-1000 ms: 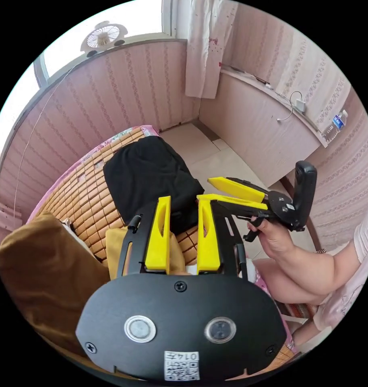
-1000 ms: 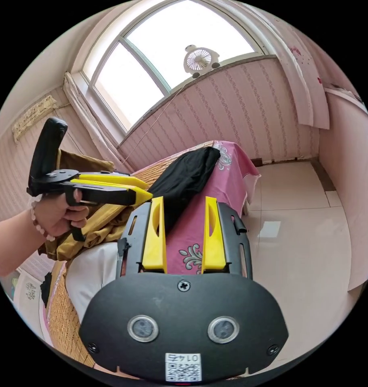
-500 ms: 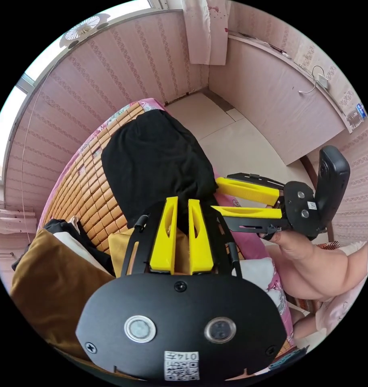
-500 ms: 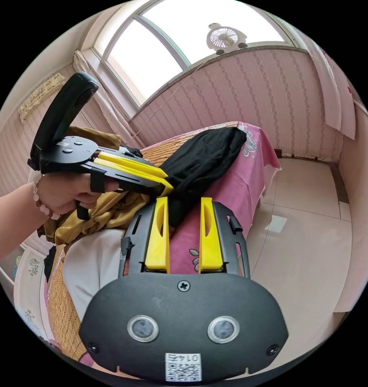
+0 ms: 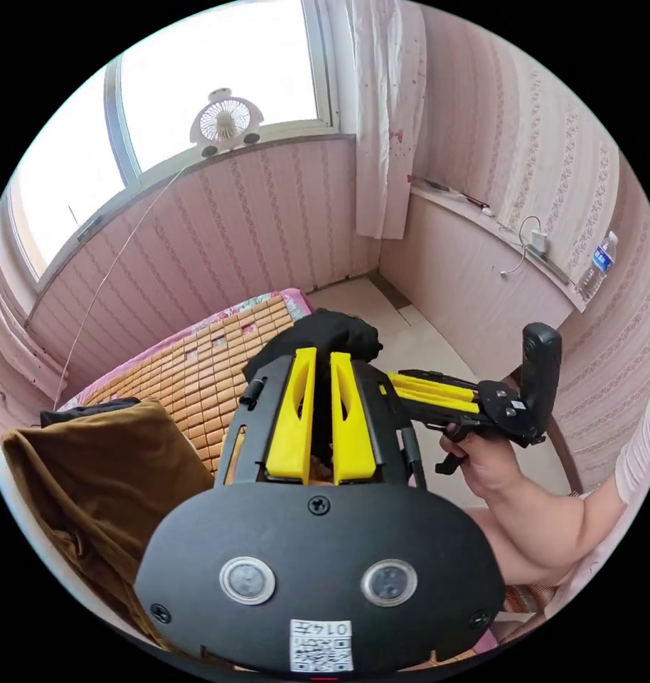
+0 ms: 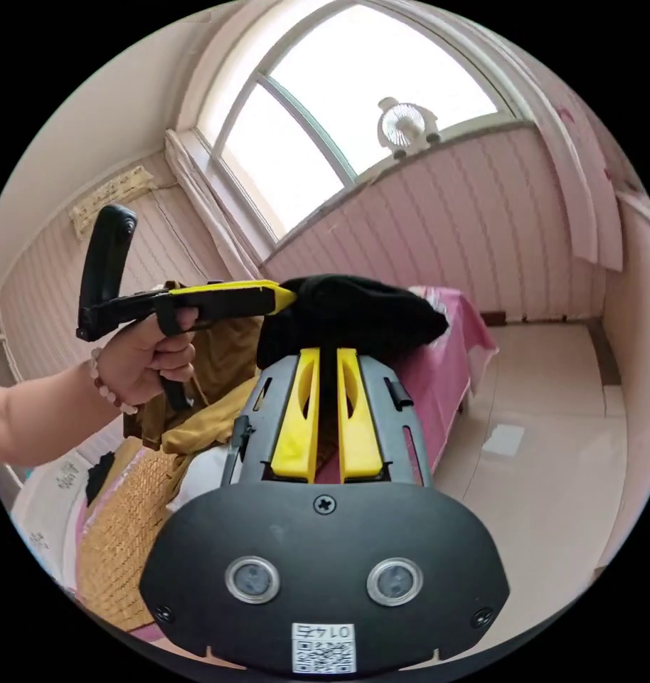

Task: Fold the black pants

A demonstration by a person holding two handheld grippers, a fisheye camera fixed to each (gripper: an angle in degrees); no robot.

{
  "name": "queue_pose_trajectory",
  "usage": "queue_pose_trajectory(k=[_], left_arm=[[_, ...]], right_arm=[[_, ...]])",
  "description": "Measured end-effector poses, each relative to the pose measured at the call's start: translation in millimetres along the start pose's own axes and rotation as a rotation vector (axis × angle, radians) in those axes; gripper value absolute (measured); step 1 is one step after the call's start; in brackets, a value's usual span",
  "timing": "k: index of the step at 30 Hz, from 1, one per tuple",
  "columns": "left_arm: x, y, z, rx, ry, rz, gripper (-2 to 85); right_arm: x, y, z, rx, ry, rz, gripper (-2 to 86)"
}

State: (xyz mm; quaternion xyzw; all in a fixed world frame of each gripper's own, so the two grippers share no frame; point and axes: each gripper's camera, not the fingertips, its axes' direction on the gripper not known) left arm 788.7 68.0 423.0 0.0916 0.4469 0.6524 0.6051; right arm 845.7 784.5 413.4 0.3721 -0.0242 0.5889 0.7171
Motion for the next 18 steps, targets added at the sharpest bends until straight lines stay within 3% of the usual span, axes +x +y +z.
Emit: queue_pose_trajectory(k=[7,18], left_arm=[[11.9,24.2,-160.7,0.267,0.096,-0.212,3.9],[101.1,175.0,-455.6,0.413,-0.311,-0.387,4.0]], right_arm=[[-49.4,26.2,-114.3,0.341,-0.375,-0.112,2.7],[-220.3,125.6,-202.8,0.175,-0.750,-0.589,2.9]])
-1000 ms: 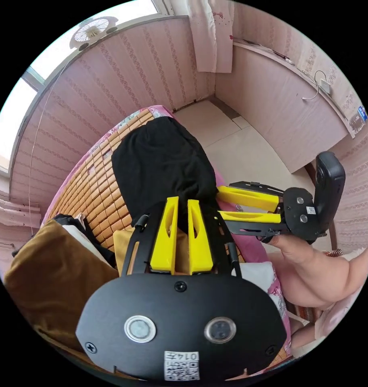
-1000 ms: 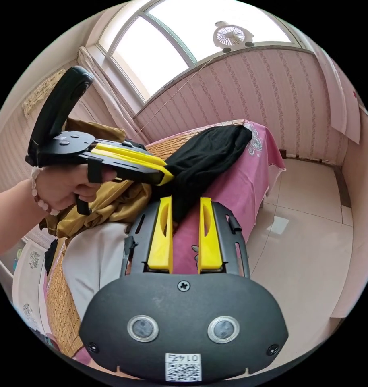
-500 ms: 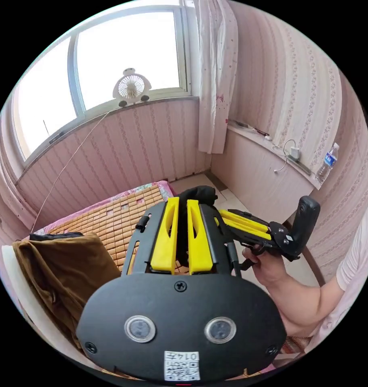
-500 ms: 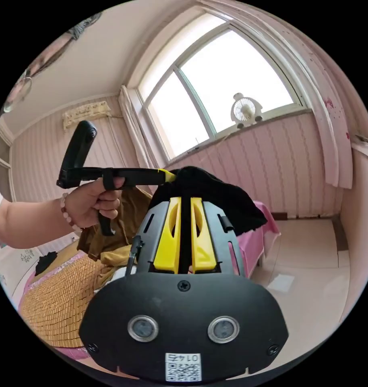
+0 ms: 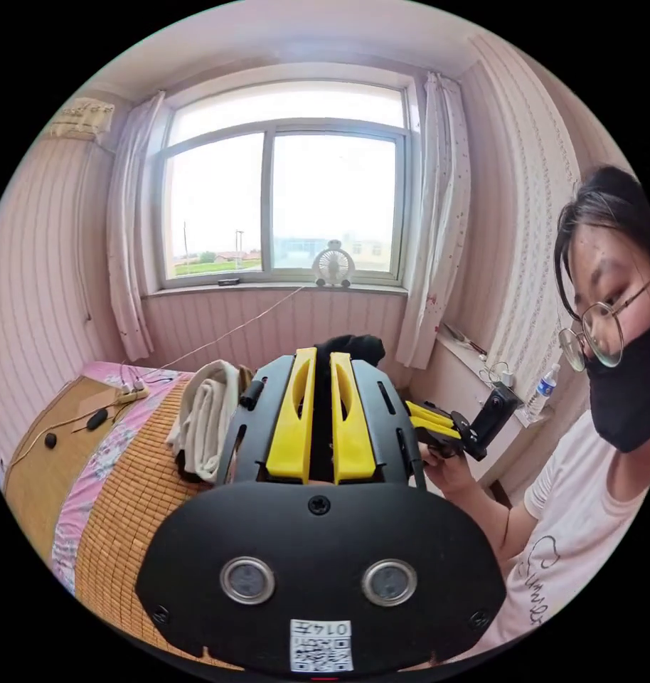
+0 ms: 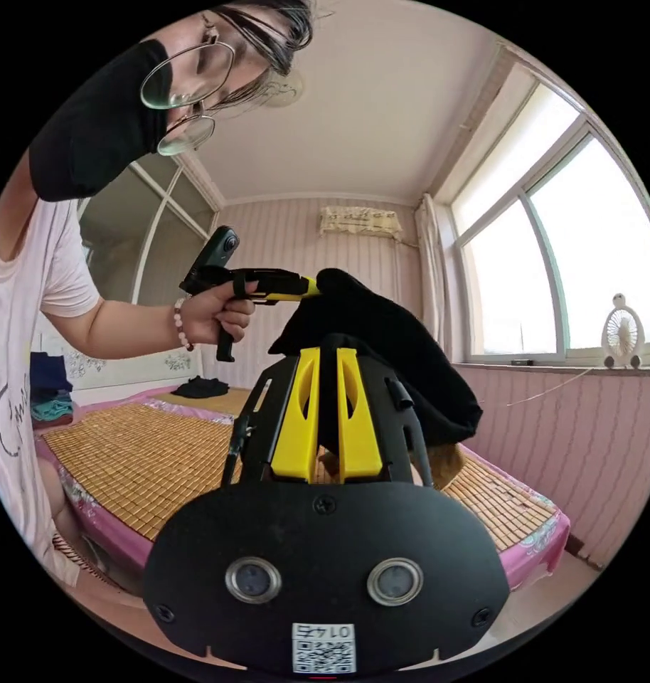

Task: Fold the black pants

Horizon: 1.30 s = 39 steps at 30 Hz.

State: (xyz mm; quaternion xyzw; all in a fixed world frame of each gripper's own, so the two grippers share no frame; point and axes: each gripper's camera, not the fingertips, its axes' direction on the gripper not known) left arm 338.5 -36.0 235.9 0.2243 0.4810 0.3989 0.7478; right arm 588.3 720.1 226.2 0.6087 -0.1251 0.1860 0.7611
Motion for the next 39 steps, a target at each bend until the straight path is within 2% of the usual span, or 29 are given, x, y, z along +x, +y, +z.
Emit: queue_pose_trajectory(k=[7,8,10,12,15,18,24,26,30,32,34,36,37,39], left_arm=[[-8.8,93.2,-218.4,0.013,-0.301,-0.299,4.0],[-5.5,100.5,-234.4,0.008,-0.340,-0.310,3.9],[22.1,121.8,-286.7,-0.057,-0.559,-0.231,3.9],[43.6,135.7,-318.2,-0.102,-0.678,-0.180,3.8],[64.6,158.0,-368.8,-0.088,-0.706,-0.213,3.8],[82.3,173.1,-411.2,-0.051,-0.726,-0.207,3.8],[101.9,214.2,-467.3,0.097,-0.658,-0.325,3.7],[111.1,232.9,-465.0,0.132,-0.631,-0.406,3.9],[127.1,275.5,-451.3,0.064,-0.492,-0.517,4.6],[124.5,299.6,-464.4,0.069,-0.462,-0.603,4.5],[120.2,326.9,-490.7,0.010,-0.510,-0.716,4.4],[119.0,343.7,-513.8,-0.019,-0.552,-0.800,3.9],[119.6,352.7,-528.5,-0.030,-0.572,-0.840,3.4],[121.4,363.5,-547.6,-0.047,-0.616,-0.888,2.5]], right_arm=[[-115.4,47.9,64.4,-0.209,-0.277,0.104,2.7],[-123.4,53.3,69.6,-0.231,-0.288,0.114,2.7],[-148.6,72.9,88.7,-0.297,-0.351,0.157,2.7],[-163.9,84.6,102.0,-0.338,-0.390,0.163,2.7],[-183.2,96.5,122.4,-0.400,-0.380,0.140,2.6],[-190.9,100.7,143.3,-0.444,-0.279,0.083,2.6],[-194.5,69.3,215.0,-0.390,-0.077,-0.052,2.5],[-209.9,47.7,250.7,-0.345,-0.095,-0.094,2.6],[-298.1,34.5,333.2,-0.256,-0.416,-0.196,3.5],[-353.3,67.0,372.2,-0.308,-0.585,-0.240,4.1],[-431.1,150.4,424.4,-0.506,-0.747,-0.293,5.5],[-474.1,227.7,451.3,-0.688,-0.748,-0.360,6.6],[-488.5,277.1,462.7,-0.784,-0.685,-0.382,7.3],[-494.7,341.5,470.5,-0.862,-0.594,-0.397,7.4]])
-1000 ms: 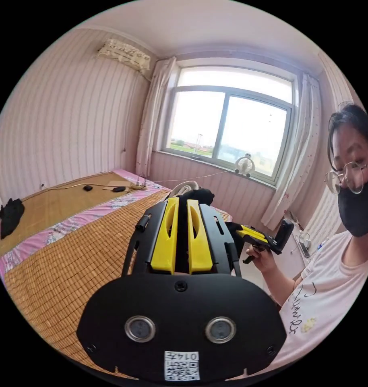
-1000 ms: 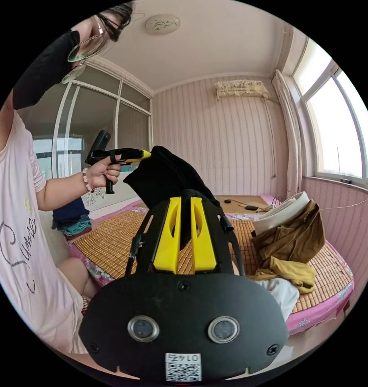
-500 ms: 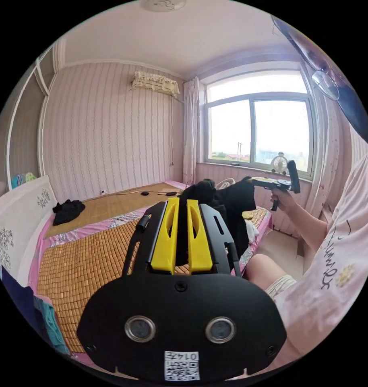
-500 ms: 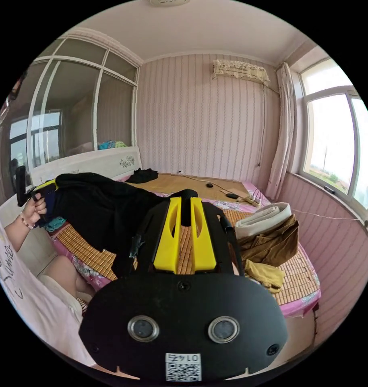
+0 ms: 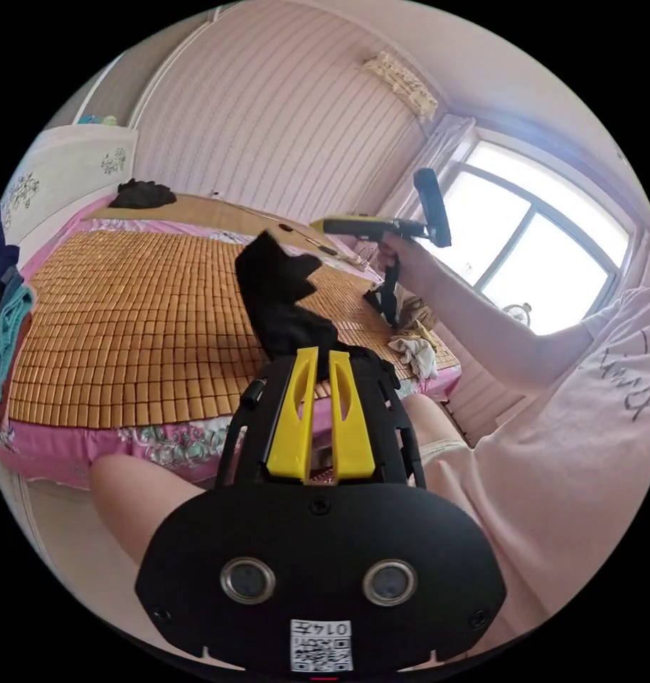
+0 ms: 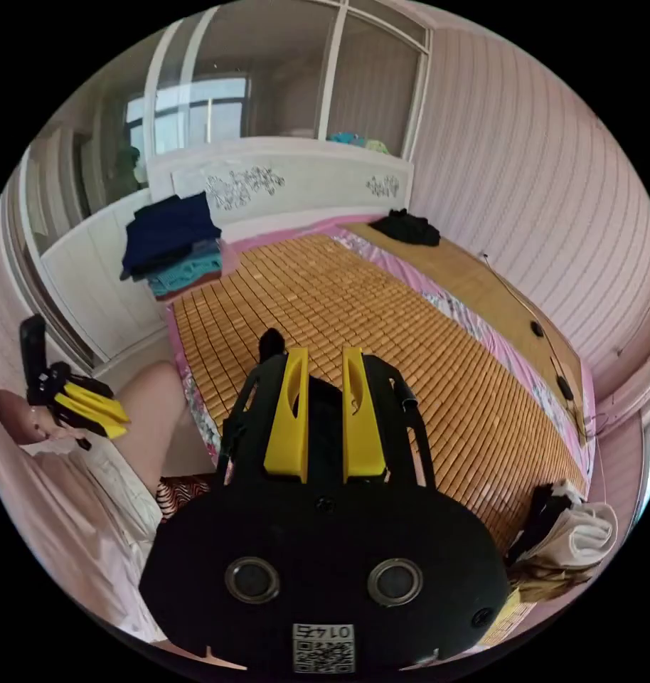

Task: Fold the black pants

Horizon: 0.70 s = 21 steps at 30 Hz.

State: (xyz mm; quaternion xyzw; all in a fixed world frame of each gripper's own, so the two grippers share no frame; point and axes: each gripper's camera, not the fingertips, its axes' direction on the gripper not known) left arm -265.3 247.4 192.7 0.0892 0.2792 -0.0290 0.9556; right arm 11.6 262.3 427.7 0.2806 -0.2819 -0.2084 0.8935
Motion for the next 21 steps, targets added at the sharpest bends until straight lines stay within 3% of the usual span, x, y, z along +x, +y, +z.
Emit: queue_pose_trajectory(k=[4,10,14,17,21], left_arm=[[-36.2,10.0,-13.4,0.002,-0.066,-0.120,0.4],[-55.8,2.8,-16.2,0.038,-0.025,-0.211,-0.1],[-58.4,-2.3,-20.2,0.017,-0.050,-0.216,0.4],[-65.9,-6.5,-19.7,-0.020,-0.084,-0.222,2.3],[-68.2,-20.2,14.2,-0.194,-0.026,-0.117,4.9]], right_arm=[[-16.1,40.5,96.6,-0.187,-0.111,-0.030,8.1],[-65.4,34.6,187.0,-0.257,-0.252,-0.164,10.0],[-61.8,36.2,239.1,-0.341,-0.246,-0.089,10.9],[-50.1,48.7,253.3,-0.375,-0.418,-0.093,10.6],[-32.1,76.2,223.7,-0.262,-0.250,-0.218,10.8]])
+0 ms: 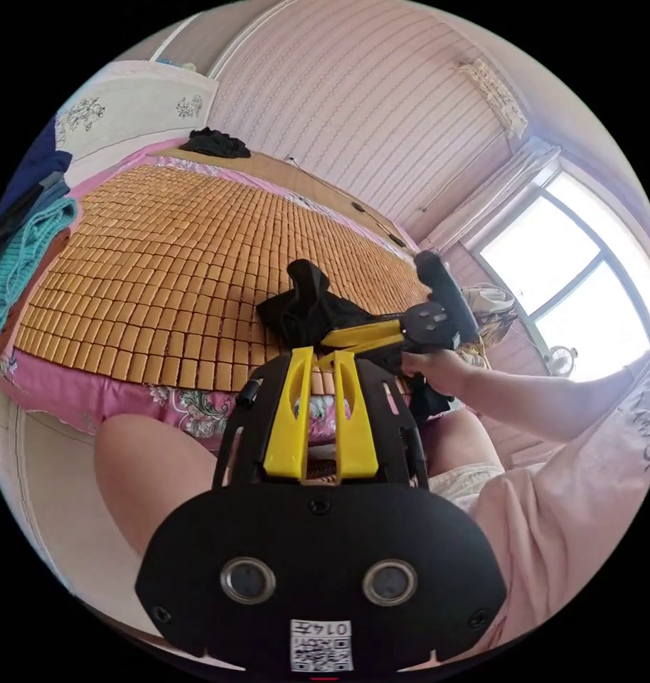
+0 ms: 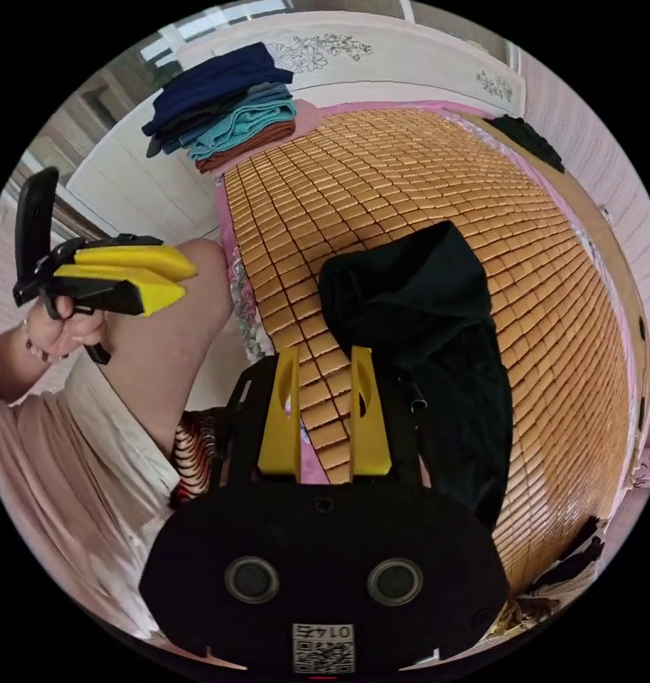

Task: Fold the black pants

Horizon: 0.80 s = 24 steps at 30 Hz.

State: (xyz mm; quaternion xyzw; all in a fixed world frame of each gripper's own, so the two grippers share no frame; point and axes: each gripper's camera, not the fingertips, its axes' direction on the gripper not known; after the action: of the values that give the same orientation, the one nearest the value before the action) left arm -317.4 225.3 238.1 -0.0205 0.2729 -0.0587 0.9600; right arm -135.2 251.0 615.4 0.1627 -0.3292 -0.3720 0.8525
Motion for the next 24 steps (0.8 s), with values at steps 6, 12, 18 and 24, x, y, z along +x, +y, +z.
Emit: queue_pose_trajectory(k=[6,12,18,24], left_arm=[[48.6,-34.0,50.9,-0.057,-0.118,0.209,7.1],[51.7,-51.8,90.5,-0.182,-0.296,0.184,9.4],[44.8,-42.8,83.2,-0.294,-0.306,0.247,4.6],[101.8,-6.7,0.7,-0.086,-0.259,0.578,1.9]], right_arm=[[66.1,21.9,-23.7,0.096,0.278,-0.002,14.5],[118.0,-22.7,4.6,0.021,0.199,0.003,14.9],[133.1,-13.1,21.1,-0.035,0.116,0.000,0.5],[189.5,115.8,-122.9,0.376,0.096,0.288,-0.4]])
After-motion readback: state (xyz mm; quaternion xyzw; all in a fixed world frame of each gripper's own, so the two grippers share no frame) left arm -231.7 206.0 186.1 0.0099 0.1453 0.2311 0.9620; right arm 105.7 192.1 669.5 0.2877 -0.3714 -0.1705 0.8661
